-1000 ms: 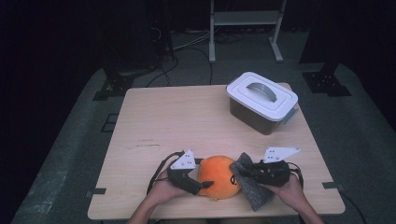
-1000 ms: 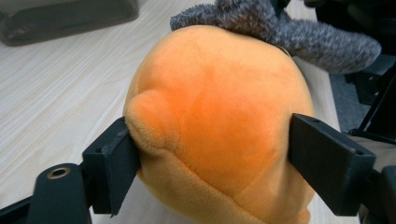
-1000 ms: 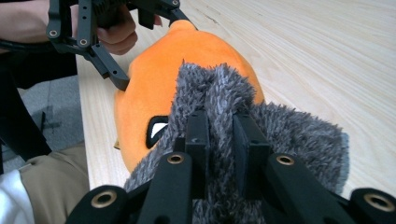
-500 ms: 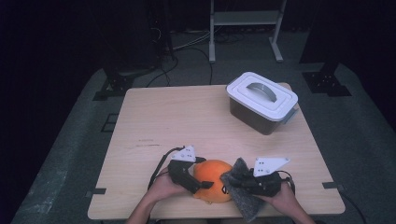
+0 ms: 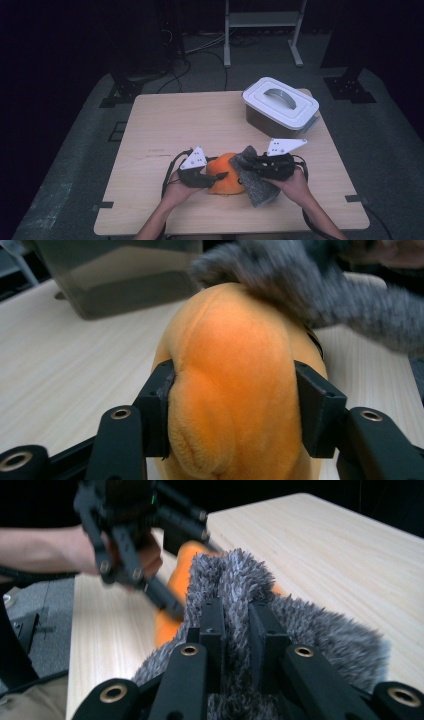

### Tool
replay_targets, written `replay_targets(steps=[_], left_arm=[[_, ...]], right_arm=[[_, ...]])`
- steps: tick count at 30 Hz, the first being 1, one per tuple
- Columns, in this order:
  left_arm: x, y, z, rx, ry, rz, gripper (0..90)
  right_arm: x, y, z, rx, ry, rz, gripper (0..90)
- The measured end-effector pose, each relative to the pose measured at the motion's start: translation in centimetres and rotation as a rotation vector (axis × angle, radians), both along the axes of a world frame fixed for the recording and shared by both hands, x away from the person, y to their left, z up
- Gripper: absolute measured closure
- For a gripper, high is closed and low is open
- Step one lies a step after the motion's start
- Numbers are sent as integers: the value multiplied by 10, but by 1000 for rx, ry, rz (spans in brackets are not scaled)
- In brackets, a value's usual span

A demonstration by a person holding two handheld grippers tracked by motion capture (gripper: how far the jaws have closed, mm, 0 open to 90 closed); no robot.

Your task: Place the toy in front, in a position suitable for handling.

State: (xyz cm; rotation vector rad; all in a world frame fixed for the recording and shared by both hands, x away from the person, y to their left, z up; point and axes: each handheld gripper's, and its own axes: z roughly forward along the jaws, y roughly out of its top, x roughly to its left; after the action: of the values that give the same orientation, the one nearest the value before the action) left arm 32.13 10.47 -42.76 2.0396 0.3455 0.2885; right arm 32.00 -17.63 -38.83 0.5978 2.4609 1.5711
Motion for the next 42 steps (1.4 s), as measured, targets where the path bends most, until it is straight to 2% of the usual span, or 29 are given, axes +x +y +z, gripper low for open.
replay_targets(steps=[1, 2, 3, 4, 9, 11, 12, 13, 16, 18, 21, 23, 25, 27, 30, 32, 33, 34, 35, 37, 39, 41, 42], left_arm=[[-2, 1, -2, -14, -6, -6, 399], [-2, 2, -2, -14, 3, -13, 382], [-2, 3, -1, -6, 12, -21, 330], [-2, 4, -1, -3, 25, -25, 330], [-2, 8, 2, -52, 110, -51, 168], [1, 6, 1, -26, 152, -40, 111], [3, 5, -2, -14, 166, -46, 115], [3, 4, -5, -12, 167, -53, 148], [0, 6, -4, 8, 112, -80, 342], [-2, 7, -4, 17, 97, -87, 393], [-2, 13, -5, 14, 106, -98, 410], [-1, 16, -6, 14, 109, -104, 411], [-2, 17, -6, 15, 107, -106, 411], [-2, 19, -6, 15, 107, -108, 413], [-4, 18, -7, 11, 99, -124, 413], [-6, 17, -6, 25, 90, -123, 413], [-6, 18, -5, 32, 91, -122, 412], [-6, 20, -5, 30, 105, -121, 406], [-5, 20, -4, 24, 120, -120, 383], [-2, 19, -1, 34, 136, -115, 265], [-1, 17, 0, 26, 149, -103, 167], [-1, 15, -2, 27, 152, -101, 152], [-2, 16, -2, 34, 136, -112, 186]], right_arm=[[2, 2, -1, -12, -4, -1, 776], [3, 3, -4, -30, -5, -3, 776], [2, 3, -13, -29, 7, 7, 777], [2, 3, -13, -29, 7, 7, 777], [-11, -1, -28, -26, 7, 9, 779], [-16, -2, -30, -26, 3, 22, 779], [-18, -2, -30, -31, -5, 32, 779], [-20, -2, -29, -39, -11, 35, 778], [-21, -7, -29, -49, -14, 34, 778], [-18, -17, -32, -38, 14, 30, 779], [-14, -30, -40, -47, 48, -10, 779], [-12, -34, -44, -69, 64, -40, 779], [-12, -34, -44, -48, 74, -40, 779], [-15, -30, -39, -29, 58, -36, 779], [-16, -19, -28, 39, 33, -9, 778], [-16, -8, -21, 50, 8, 13, 777], [-16, -3, -21, 39, -2, 17, 777], [-16, 0, -22, 35, -7, 18, 778], [-15, 0, -23, 42, 0, 19, 778], [-16, 1, -26, 39, 3, 24, 779], [-17, 5, -27, 38, 2, 35, 777], [-18, 7, -27, 32, -5, 41, 776], [-19, 7, -27, 30, -8, 40, 775]])
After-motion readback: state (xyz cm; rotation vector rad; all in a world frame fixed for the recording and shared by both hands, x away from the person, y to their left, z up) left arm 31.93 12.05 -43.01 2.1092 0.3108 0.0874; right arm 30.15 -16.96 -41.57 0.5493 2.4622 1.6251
